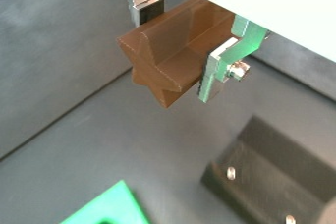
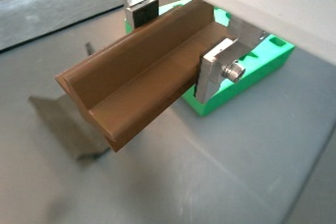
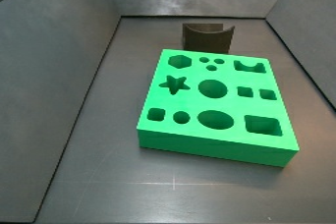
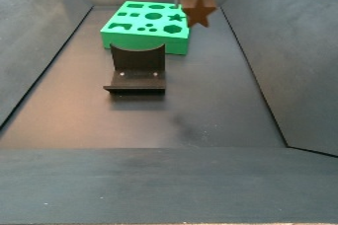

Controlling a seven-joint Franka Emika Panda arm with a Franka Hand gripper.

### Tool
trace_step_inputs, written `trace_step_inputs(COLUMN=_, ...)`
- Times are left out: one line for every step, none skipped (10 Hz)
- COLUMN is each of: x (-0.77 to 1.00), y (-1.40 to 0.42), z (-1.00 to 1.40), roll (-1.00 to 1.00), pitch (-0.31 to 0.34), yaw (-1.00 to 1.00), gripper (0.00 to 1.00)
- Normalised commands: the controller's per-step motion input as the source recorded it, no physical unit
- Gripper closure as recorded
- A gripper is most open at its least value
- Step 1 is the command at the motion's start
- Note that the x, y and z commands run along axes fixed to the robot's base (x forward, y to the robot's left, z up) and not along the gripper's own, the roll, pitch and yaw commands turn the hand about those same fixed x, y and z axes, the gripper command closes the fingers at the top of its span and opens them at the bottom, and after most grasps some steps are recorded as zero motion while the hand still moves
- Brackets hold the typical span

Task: Pick up the star object. Move up. Place the star object on the fixture. Regrasp the star object. Move to above the board. Insert the star object.
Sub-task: Place the star object on the fixture.

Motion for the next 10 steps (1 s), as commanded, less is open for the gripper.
trace_step_inputs(x=1.00, y=-0.40, z=-0.05, roll=-0.09, pitch=0.123, yaw=-0.01, gripper=1.00)
trace_step_inputs(x=1.00, y=-0.32, z=-0.04, roll=-0.07, pitch=0.123, yaw=0.00, gripper=1.00)
trace_step_inputs(x=1.00, y=-0.26, z=-0.03, roll=-0.05, pitch=0.129, yaw=0.01, gripper=1.00)
trace_step_inputs(x=1.00, y=-0.21, z=-0.02, roll=-0.03, pitch=0.137, yaw=0.01, gripper=1.00)
trace_step_inputs(x=1.00, y=-0.16, z=-0.02, roll=-0.01, pitch=0.145, yaw=0.01, gripper=1.00)
trace_step_inputs(x=0.92, y=-0.10, z=-0.01, roll=0.02, pitch=0.155, yaw=0.01, gripper=1.00)
trace_step_inputs(x=0.83, y=-0.06, z=0.00, roll=0.03, pitch=0.160, yaw=0.01, gripper=1.00)
trace_step_inputs(x=0.75, y=-0.04, z=0.00, roll=0.04, pitch=0.165, yaw=0.01, gripper=1.00)
trace_step_inputs(x=0.96, y=0.80, z=0.33, roll=-1.00, pitch=-0.047, yaw=0.00, gripper=1.00)
trace_step_inputs(x=0.85, y=0.77, z=0.30, roll=-1.00, pitch=-0.039, yaw=-0.01, gripper=1.00)
